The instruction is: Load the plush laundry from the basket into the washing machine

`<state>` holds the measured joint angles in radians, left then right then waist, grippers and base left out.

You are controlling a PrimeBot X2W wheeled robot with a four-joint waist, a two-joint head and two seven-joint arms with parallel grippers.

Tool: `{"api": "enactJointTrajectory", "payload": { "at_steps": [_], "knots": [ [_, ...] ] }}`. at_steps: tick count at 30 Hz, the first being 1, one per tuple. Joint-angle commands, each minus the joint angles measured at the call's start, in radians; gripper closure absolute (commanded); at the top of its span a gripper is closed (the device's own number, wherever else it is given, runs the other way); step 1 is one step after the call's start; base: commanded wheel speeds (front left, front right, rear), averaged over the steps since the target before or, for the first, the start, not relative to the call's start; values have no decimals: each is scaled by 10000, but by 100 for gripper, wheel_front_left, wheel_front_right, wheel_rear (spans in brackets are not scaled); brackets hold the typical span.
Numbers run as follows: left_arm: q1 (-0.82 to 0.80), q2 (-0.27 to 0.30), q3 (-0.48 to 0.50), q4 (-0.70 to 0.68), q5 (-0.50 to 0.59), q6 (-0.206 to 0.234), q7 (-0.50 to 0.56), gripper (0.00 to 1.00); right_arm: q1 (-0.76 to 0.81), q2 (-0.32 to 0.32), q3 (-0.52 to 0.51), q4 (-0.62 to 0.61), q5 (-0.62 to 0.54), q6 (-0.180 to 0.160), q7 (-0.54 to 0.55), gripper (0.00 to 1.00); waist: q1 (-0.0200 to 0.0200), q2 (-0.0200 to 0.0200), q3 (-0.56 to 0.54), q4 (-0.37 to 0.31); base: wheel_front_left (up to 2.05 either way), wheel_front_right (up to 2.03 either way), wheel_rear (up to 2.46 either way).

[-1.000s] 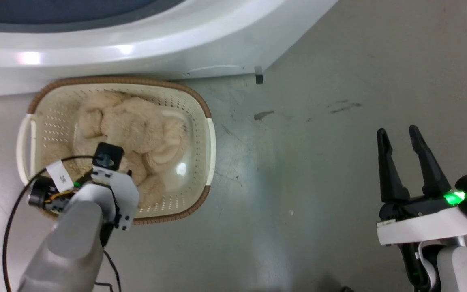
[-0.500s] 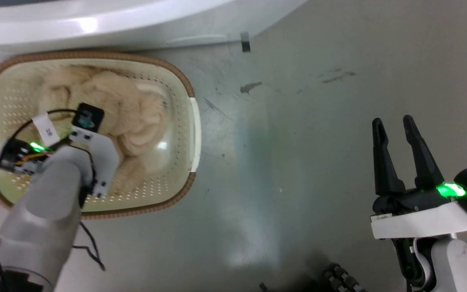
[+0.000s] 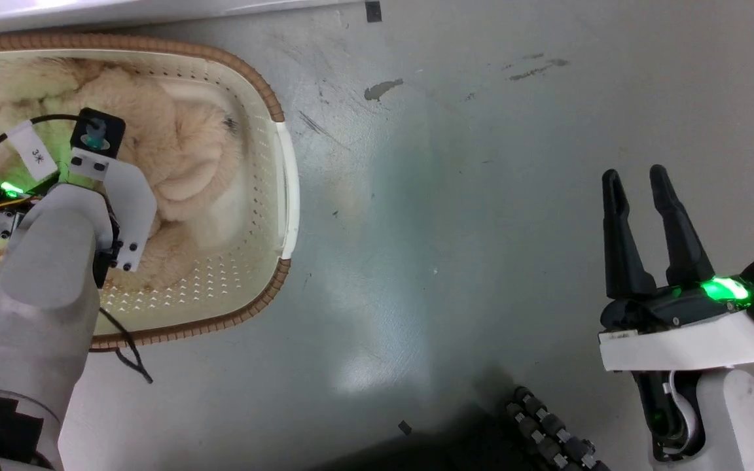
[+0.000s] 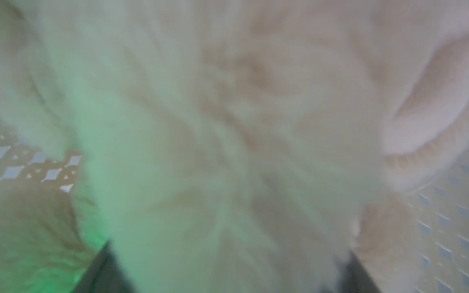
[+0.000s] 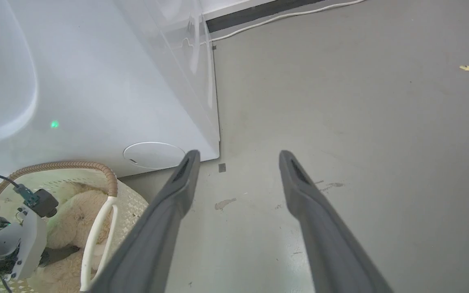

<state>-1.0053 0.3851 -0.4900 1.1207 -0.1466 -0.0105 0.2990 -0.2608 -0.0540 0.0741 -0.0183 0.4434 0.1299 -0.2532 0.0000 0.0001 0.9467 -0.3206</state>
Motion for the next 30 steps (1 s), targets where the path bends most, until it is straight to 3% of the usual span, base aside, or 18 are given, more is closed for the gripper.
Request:
{"api": "enactJointTrajectory", "payload": {
  "at_steps": [1,4,5,6,9,19,30],
  "knots": [
    [144,-42,0,189,-96,39,123,0,-157,37,11,33,116,8,-86,0,0,-1,27,-6,0,0,0],
    [230,-89,50,199,-223,114,125,0,-184,37,-27,150,214,8,-86,0,0,-1,41,14,0,0,0],
    [275,-126,54,214,-265,104,144,58,-195,37,-40,186,215,8,-86,0,0,-1,30,23,0,0,0],
    [319,-176,49,211,-318,19,159,100,-203,37,-54,214,216,8,-86,0,0,-1,13,34,0,0,0],
    [423,-239,53,165,-469,-227,121,100,-210,37,-81,235,204,8,-86,0,0,-1,-80,62,0,0,0],
    [992,-469,64,38,-744,-99,-889,100,-84,37,-294,281,-129,8,-86,0,0,-1,-1164,333,0,0,0],
    [2628,-1537,265,-102,-1372,-16,-4168,100,1128,37,-716,352,-1131,8,-86,0,0,-1,-4365,1192,0,0,0]
  ]
}}
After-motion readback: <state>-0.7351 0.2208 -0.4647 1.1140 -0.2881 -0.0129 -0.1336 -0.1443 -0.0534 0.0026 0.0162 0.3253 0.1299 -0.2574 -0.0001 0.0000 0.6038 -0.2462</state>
